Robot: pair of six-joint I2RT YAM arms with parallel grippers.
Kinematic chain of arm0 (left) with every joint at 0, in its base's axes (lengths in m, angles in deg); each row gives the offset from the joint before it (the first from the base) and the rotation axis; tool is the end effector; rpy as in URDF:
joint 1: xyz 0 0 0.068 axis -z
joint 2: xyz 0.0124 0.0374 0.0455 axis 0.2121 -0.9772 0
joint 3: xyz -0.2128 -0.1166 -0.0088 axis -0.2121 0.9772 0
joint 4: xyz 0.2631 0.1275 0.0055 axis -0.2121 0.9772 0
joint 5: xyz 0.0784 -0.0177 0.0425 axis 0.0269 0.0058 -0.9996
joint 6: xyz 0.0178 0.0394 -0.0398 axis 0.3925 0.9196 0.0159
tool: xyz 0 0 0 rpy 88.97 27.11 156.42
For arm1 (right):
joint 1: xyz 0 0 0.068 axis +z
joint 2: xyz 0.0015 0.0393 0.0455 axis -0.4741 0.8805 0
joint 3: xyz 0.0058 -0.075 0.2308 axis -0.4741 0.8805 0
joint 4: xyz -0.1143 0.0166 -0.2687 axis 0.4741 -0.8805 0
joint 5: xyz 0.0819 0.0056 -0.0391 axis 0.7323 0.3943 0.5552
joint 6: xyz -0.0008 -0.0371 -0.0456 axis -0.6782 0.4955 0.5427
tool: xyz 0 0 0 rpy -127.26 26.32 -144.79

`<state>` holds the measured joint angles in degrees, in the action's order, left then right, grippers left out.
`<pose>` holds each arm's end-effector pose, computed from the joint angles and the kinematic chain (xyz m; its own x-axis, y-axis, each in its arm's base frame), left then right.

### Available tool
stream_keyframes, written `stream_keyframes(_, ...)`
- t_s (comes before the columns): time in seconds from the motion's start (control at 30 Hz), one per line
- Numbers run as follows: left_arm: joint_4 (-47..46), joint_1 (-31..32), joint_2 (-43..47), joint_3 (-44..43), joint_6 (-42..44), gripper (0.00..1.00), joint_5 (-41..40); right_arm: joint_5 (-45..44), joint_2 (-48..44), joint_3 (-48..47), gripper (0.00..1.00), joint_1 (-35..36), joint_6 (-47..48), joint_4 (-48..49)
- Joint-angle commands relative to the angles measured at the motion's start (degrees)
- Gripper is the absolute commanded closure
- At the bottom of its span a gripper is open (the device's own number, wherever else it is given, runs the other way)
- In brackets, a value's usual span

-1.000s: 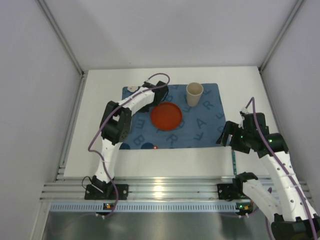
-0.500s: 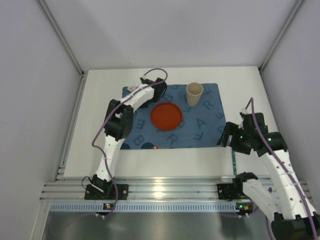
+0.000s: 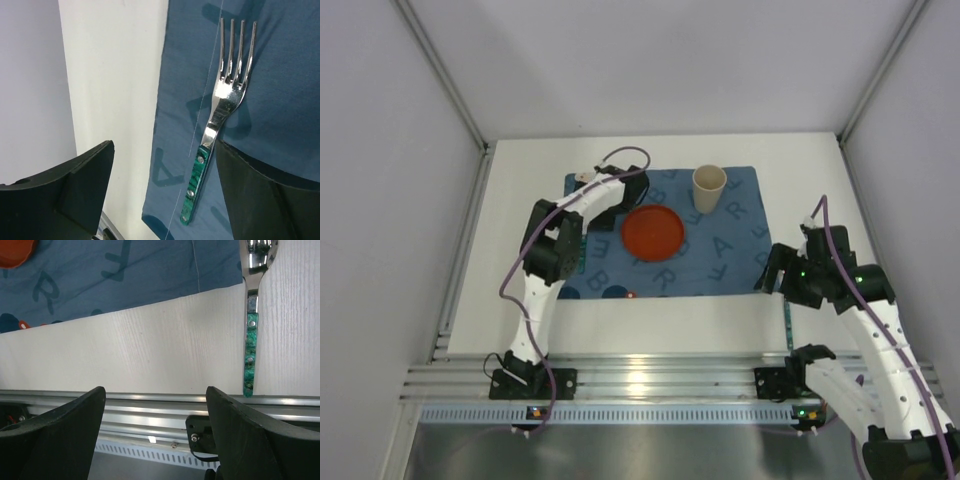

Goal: Set the dinner table for one person

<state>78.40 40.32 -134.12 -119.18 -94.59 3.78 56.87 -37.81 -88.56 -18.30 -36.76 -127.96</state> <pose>0.4113 -0.1820 0.1179 -0.9216 0.1293 -0.3659 -0.1722 0.7088 0.6841 0.1837 0.0381 0.2633 -0.8519 0.3106 -0.4216 0.1672 0.9243 0.3430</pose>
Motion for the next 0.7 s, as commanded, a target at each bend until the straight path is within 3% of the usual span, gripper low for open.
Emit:
stream_keyframes(0.0, 0.0, 0.4, 6.9, -1.0, -0.5, 0.13, -0.3, -2.5, 0.6, -2.5, 0.18, 0.5, -0.3, 2.0)
stream_keyframes(0.13, 1.5, 1.3, 12.1, -2.3, -1.0, 0.13, 1.3, -9.0, 5.6, -8.6, 0.18, 0.5, 0.1, 0.5)
stream_keyframes(0.3, 3.7, 3.0, 20.0, 0.7, -2.5, 0.14, 11.2, -22.3, 14.5, -14.5, 0.17, -0.1, -3.9, -2.7)
stream_keyframes(0.5, -3.6, 4.4, 33.1, 15.5, -1.9, 0.15, 22.7, -15.5, 23.7, -10.9, 0.18, -2.3, -8.7, 0.6)
stream_keyframes(0.67, -6.5, 4.5, 37.7, 21.6, -2.5, 0.17, 28.2, -11.0, 23.2, 3.3, 0.2, -2.5, -16.8, 10.6)
